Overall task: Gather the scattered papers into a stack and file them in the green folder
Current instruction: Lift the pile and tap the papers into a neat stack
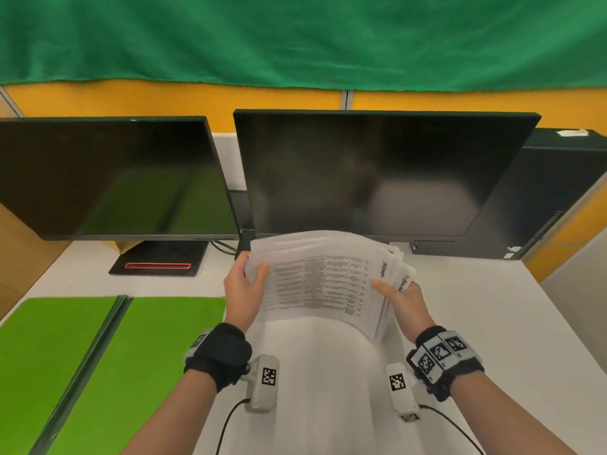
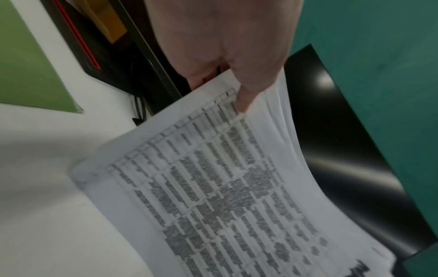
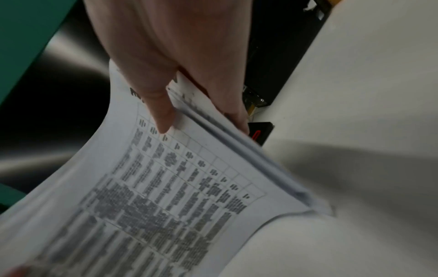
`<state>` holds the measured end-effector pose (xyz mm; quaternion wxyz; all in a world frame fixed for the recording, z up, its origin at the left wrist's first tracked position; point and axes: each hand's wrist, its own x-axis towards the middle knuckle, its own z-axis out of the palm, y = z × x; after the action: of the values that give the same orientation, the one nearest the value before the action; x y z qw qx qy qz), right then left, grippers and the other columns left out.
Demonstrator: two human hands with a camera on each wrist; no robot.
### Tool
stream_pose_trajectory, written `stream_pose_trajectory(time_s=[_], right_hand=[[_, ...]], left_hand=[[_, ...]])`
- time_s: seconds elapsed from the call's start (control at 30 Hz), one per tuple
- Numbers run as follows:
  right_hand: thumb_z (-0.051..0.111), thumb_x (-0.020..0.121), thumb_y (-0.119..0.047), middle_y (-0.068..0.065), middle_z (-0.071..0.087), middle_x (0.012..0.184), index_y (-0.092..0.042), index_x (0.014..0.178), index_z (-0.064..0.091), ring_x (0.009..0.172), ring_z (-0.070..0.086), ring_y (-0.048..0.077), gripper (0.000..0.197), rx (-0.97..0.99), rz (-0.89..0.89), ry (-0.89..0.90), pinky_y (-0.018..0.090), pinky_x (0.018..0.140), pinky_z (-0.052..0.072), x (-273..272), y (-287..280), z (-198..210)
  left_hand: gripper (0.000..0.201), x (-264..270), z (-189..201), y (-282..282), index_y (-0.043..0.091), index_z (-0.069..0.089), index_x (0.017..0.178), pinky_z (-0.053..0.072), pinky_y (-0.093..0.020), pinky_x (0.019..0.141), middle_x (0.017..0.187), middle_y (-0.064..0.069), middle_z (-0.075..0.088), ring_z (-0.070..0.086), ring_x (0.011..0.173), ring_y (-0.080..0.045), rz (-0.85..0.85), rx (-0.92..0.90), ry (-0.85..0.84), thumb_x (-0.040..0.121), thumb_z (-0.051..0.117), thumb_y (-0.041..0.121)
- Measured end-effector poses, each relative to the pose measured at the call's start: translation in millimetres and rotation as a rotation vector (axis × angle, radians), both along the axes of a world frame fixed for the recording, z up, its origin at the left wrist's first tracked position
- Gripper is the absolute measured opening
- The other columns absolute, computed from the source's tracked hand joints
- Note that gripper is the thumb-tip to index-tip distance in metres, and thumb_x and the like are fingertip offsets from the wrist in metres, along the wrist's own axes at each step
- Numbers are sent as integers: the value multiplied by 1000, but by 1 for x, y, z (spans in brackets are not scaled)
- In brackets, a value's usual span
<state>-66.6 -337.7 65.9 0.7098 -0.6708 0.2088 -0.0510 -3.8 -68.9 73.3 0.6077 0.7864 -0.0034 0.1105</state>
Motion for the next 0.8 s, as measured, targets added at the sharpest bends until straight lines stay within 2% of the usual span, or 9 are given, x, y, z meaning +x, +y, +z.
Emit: stream_pose_trajectory(time_s=[0.1, 0.17, 0.23, 0.33, 0.4, 0.47, 0.57, 0.67, 0.8], right_hand=[[70, 82, -5, 3, 72, 108, -24, 97, 66, 96, 69, 17, 25, -77, 24, -28, 34, 81, 57, -4, -3, 3], [73, 80, -9, 5, 69, 112, -20, 107, 61, 100, 66, 20, 32, -208, -17, -91, 35, 84, 55, -4, -6, 11], [75, 80, -18, -1, 62, 121, -22, 124, 52, 109, 58, 17, 50, -476, -38, -189, 34, 93, 49, -3, -8, 20], [68, 86, -30, -6, 53, 130, -26, 140, 44, 112, 52, 10, 59, -930, 49, -304, 29, 93, 44, 1, -3, 27], [57, 92, -36, -2, 53, 137, -24, 142, 46, 114, 57, 16, 53, -1206, 123, -284, 35, 92, 47, 5, -1, 25], [43, 94, -41, 2, 60, 131, -20, 136, 54, 109, 61, 24, 48, -1371, 153, -267, 40, 93, 45, 7, 0, 23], [36, 93, -40, 4, 65, 123, -17, 124, 63, 109, 59, 28, 47, -1481, 100, -263, 45, 103, 35, 8, -2, 19], [40, 95, -31, 2, 66, 117, -17, 117, 61, 111, 59, 24, 34, -1489, 73, -239, 50, 115, 19, 11, 1, 21], [47, 95, -23, 4, 63, 99, -17, 136, 50, 98, 60, 25, 41, -1554, 122, -175, 56, 114, 19, 14, 9, 23]], left_hand=[[30, -3, -6, -1, 16, 54, 112, 56, -35, 81, 105, -2, 67, 65, 97, -21, -27, -165, 104, 86, 66, 27], [35, -1, 2, -7, 11, 53, 109, 52, -23, 70, 99, -2, 64, 63, 88, -16, 13, -273, 128, 88, 62, 36], [37, 5, 14, -15, 10, 54, 99, 44, -16, 64, 90, 1, 59, 57, 78, -9, 104, -282, 132, 87, 59, 45], [42, 17, 23, -26, 14, 51, 85, 41, -22, 64, 80, 4, 54, 51, 72, -10, 208, -273, 155, 81, 61, 55], [43, 24, 22, -29, 14, 51, 85, 43, -25, 66, 79, 3, 54, 52, 74, -14, 244, -249, 174, 76, 66, 54], [37, 29, 21, -29, 15, 53, 87, 48, -32, 75, 80, 5, 56, 54, 81, -18, 278, -220, 184, 76, 70, 46], [18, 33, 18, -27, 15, 55, 89, 48, -40, 93, 81, 15, 52, 52, 88, -17, 283, -177, 174, 84, 64, 30], [3, 32, 16, -24, 18, 55, 92, 45, -33, 92, 86, 15, 55, 51, 90, -12, 224, -134, 91, 91, 53, 20], [12, 34, 13, -24, 19, 57, 97, 42, -28, 87, 99, 4, 60, 54, 98, -14, 137, -35, -16, 95, 49, 28]])
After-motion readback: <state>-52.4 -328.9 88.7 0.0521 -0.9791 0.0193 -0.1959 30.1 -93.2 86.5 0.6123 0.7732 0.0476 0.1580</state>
